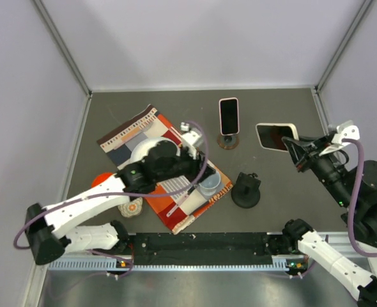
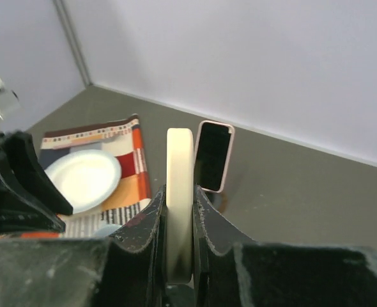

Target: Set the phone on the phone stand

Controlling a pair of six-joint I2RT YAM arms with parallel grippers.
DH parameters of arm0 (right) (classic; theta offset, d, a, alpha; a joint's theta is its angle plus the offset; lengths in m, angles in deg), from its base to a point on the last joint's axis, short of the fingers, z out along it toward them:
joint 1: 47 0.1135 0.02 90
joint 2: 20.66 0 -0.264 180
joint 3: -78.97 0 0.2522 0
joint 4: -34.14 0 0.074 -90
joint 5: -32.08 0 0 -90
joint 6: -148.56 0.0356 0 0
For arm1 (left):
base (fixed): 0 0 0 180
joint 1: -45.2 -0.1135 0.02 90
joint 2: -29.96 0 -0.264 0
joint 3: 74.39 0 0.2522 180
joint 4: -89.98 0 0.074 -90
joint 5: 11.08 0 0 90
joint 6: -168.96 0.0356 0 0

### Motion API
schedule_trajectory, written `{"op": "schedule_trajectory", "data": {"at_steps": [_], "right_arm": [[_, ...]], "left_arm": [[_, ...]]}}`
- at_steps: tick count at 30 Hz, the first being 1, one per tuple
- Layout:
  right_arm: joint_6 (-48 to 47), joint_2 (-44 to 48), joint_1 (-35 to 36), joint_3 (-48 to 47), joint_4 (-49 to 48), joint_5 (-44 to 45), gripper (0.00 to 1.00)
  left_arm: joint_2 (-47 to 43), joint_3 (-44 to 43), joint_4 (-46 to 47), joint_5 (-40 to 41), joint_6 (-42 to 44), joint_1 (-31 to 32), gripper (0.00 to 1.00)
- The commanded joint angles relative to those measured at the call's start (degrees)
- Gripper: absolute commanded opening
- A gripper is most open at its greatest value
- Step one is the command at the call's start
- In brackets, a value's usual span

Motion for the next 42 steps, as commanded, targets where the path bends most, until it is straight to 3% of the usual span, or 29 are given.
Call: {"op": "schedule_trajectory", "data": {"at_steps": [1,8,14,28,36,42], "right_arm": [[-6.1,0.9,0.4,-7.6,1.8,7.5,0.0],[-8.0,0.8,0.4,-9.2,4.1,6.8,0.0],[-9.2,-0.7,0.4,-8.6,5.4,4.6,0.0],[-9.2,0.1,0.4,-8.0,5.5,1.0,0.0],[-9.5,-0.7,0.4,-8.3,6.6,-0.9,0.0],[-9.2,-2.3,0.4,-9.8,9.0,-2.5,0.0]], "left_arm": [[6.7,-3.3,7.9,6.9,2.2,6.0,0.42],[16.4,-10.0,6.6,15.3,1.8,12.4,0.47],[18.6,-11.2,7.0,14.3,0.3,14.8,0.52],[23.6,-15.4,3.5,19.2,1.0,15.9,0.41],[23.3,-14.6,2.5,18.3,0.3,16.5,0.46],[24.0,-14.8,2.5,18.3,0.8,16.6,0.43]]}}
